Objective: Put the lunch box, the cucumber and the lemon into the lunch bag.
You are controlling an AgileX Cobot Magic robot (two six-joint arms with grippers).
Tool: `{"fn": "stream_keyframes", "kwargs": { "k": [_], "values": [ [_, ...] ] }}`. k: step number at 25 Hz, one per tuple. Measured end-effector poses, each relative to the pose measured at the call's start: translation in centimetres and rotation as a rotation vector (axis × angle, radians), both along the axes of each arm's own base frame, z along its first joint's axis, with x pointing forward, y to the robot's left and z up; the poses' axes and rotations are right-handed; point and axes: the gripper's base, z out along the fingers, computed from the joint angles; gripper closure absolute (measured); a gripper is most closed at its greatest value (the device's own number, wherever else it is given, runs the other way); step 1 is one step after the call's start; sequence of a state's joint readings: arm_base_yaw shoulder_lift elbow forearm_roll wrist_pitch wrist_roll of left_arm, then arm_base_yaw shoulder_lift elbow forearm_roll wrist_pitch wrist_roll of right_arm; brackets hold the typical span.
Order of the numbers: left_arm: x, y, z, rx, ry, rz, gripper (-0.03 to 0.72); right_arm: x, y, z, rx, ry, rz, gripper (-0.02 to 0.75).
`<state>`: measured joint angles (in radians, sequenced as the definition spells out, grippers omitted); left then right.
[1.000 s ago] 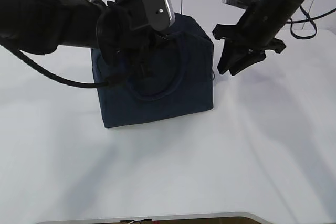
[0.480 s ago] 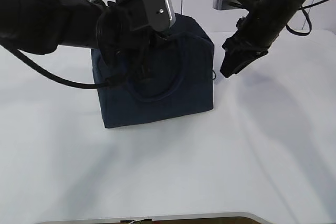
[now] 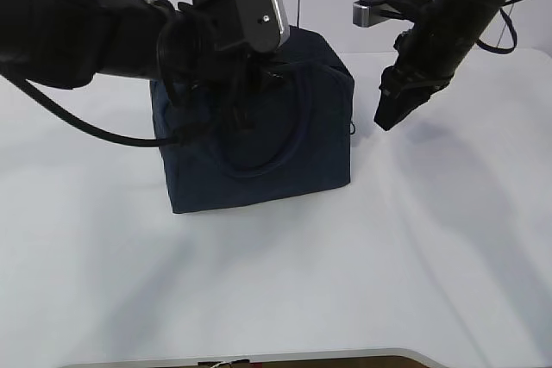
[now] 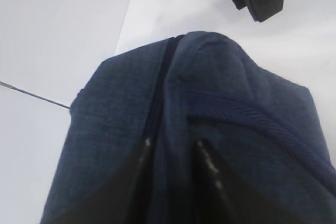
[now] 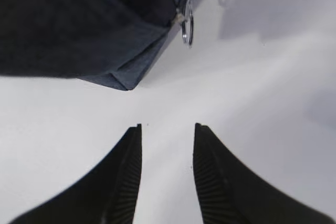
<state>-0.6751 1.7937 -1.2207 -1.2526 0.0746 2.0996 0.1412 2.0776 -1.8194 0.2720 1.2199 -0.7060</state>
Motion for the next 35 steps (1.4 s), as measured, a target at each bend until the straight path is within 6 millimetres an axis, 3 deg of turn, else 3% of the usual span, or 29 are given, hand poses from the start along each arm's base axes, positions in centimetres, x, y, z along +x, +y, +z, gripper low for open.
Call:
{"fn": "stream_keyframes", "kwargs": {
  "k": [3, 5, 12, 19, 26, 35],
  "values": [
    [-0.1, 0.1, 0.3, -0.005, -0.006, 0.0, 0.36, 0.0, 0.0, 0.1, 0.0, -0.003, 0.002, 0.444],
    [-0.2, 0.2, 0.9, -0.016, -0.014, 0.002, 0.327, 0.0, 0.0, 0.1, 0.0, -0.003, 0.004, 0.413],
    [-1.3, 0.8, 4.2, -0.095, -0.049, 0.001, 0.311, 0.0, 0.0, 0.4, 0.001, -0.013, 0.006, 0.332],
    [-2.7, 1.6, 7.4, -0.165, -0.089, -0.022, 0.309, -0.5, -0.1, 2.6, 0.007, -0.064, 0.007, 0.309],
    [-3.6, 1.9, 8.7, -0.326, 0.047, 0.012, 0.309, 0.1, 0.0, 6.7, 0.026, -0.195, 0.003, 0.309],
    [-3.5, 3.2, 8.2, -0.437, 0.328, 0.008, 0.309, 0.5, -0.2, 12.4, 0.036, -0.373, -0.031, 0.309]
  ]
}}
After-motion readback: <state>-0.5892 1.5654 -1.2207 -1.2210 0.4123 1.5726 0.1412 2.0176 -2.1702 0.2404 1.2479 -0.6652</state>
